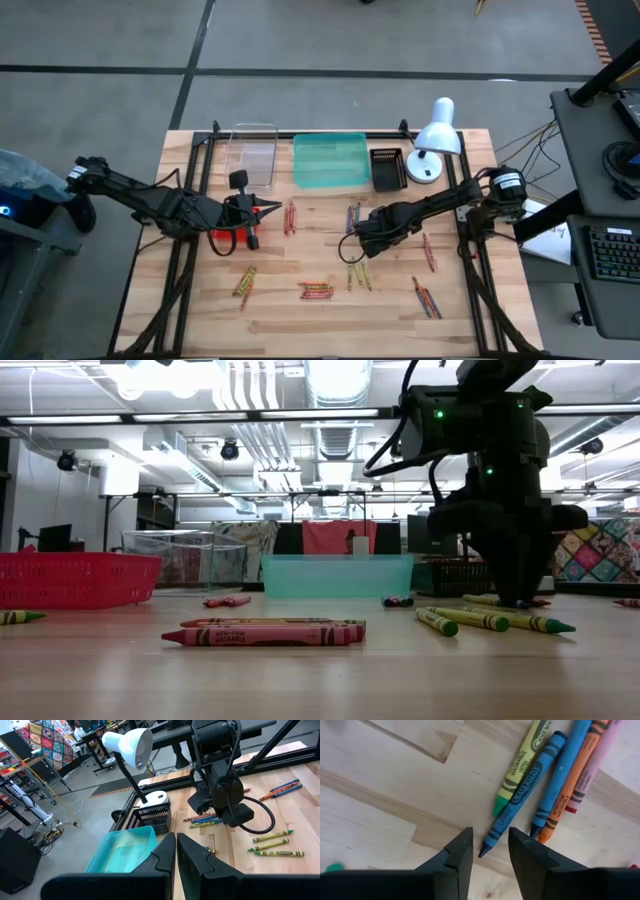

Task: Sort crayons
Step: Put the blue crayon into the black bin

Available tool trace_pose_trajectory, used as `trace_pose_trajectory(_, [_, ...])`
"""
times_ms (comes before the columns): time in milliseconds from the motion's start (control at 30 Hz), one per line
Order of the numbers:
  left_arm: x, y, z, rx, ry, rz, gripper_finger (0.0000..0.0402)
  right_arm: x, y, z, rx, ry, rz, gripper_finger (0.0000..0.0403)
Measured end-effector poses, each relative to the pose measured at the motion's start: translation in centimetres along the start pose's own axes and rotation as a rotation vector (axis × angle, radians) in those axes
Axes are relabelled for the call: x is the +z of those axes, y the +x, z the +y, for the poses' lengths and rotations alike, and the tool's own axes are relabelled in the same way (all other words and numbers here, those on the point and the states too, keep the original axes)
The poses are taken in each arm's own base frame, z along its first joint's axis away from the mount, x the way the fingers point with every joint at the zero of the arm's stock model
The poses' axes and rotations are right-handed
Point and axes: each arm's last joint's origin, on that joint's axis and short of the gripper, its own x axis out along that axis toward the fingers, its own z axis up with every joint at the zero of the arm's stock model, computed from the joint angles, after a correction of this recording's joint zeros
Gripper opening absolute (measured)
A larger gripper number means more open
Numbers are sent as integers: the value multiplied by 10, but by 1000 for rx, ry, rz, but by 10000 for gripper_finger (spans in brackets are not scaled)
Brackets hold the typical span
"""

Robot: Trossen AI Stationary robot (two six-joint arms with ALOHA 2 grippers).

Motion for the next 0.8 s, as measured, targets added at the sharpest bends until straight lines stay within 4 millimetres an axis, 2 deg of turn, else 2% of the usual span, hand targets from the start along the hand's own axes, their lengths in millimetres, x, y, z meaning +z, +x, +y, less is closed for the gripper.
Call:
trace_pose_trajectory(433, [0, 0, 0, 0, 0, 0, 0, 1, 2, 1, 15, 1, -25, 70])
trace_pose_trajectory(800, [0, 0, 0, 0, 0, 0, 0, 1, 5, 0, 20, 1, -39, 63])
